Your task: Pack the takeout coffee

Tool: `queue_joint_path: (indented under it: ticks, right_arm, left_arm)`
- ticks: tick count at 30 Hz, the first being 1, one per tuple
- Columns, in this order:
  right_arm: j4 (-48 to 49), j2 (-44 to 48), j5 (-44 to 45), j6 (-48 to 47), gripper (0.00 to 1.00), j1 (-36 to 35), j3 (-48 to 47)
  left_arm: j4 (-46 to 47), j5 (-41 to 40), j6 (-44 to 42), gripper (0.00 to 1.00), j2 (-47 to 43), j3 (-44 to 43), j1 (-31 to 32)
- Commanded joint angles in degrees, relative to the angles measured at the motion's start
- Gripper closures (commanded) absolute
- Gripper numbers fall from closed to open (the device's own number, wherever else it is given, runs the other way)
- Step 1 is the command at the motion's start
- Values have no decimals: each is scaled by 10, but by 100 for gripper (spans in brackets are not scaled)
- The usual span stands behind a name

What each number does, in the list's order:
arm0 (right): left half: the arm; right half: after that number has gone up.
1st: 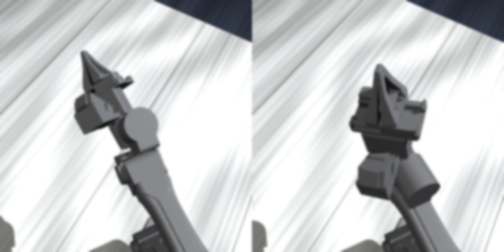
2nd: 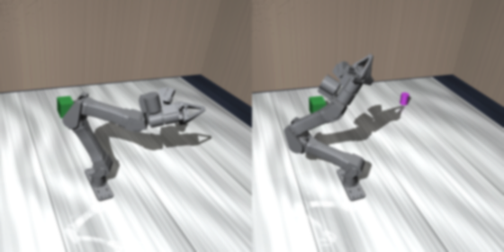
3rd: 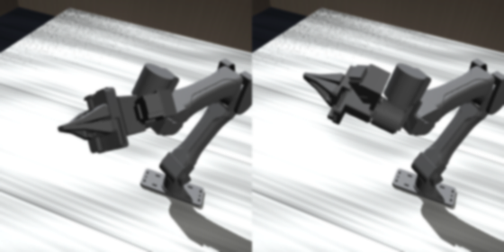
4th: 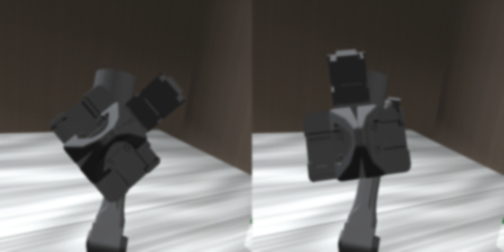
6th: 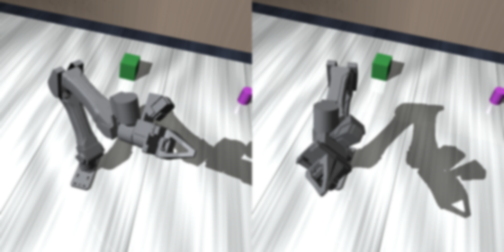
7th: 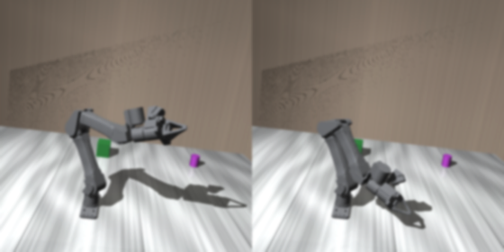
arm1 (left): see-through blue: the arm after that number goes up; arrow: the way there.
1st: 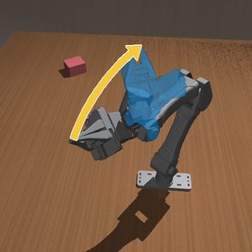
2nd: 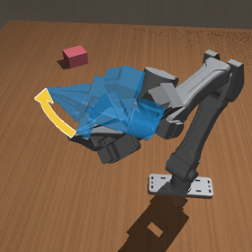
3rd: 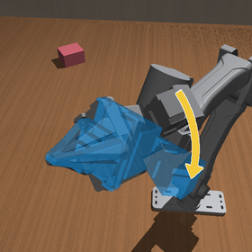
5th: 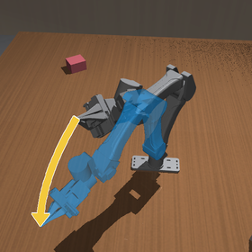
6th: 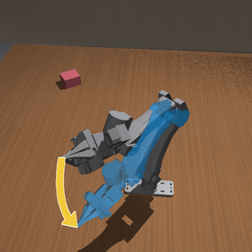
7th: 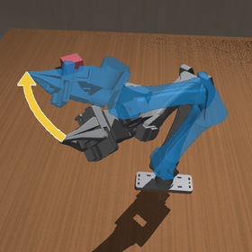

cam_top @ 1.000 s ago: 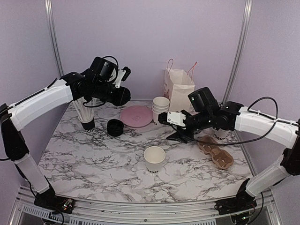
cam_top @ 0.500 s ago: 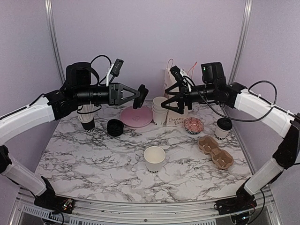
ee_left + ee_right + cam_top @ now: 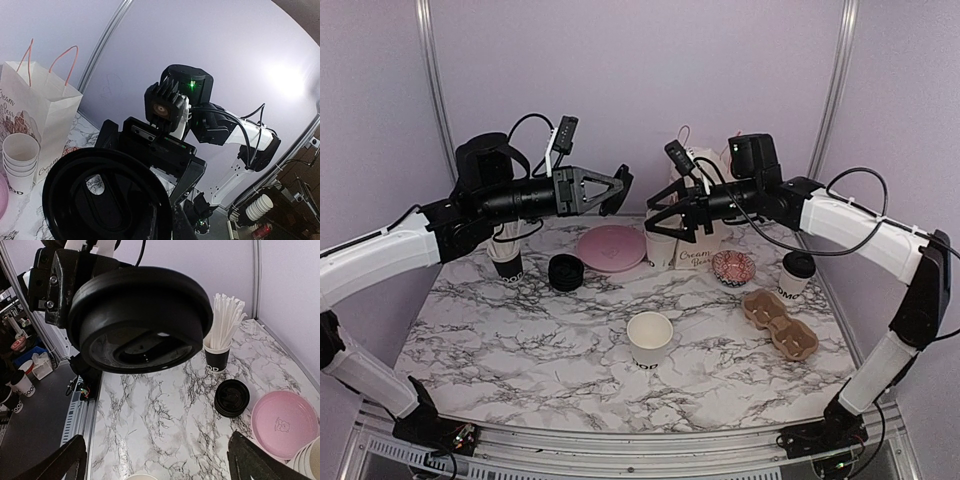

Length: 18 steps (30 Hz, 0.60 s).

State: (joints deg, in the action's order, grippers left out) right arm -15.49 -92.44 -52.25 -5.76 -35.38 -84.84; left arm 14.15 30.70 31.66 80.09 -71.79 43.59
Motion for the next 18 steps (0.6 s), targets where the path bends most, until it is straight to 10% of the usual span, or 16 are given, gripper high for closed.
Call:
queue_joint_path:
  ticks: [1, 18]
  right_arm:
    - [2, 16, 6, 3, 5, -4, -41]
    - [52, -52, -23, 94, 1, -27, -139]
  left_arm:
    - [46, -24, 20, 89, 1, 4, 1]
    - [97, -1, 68, 89, 24, -12, 5]
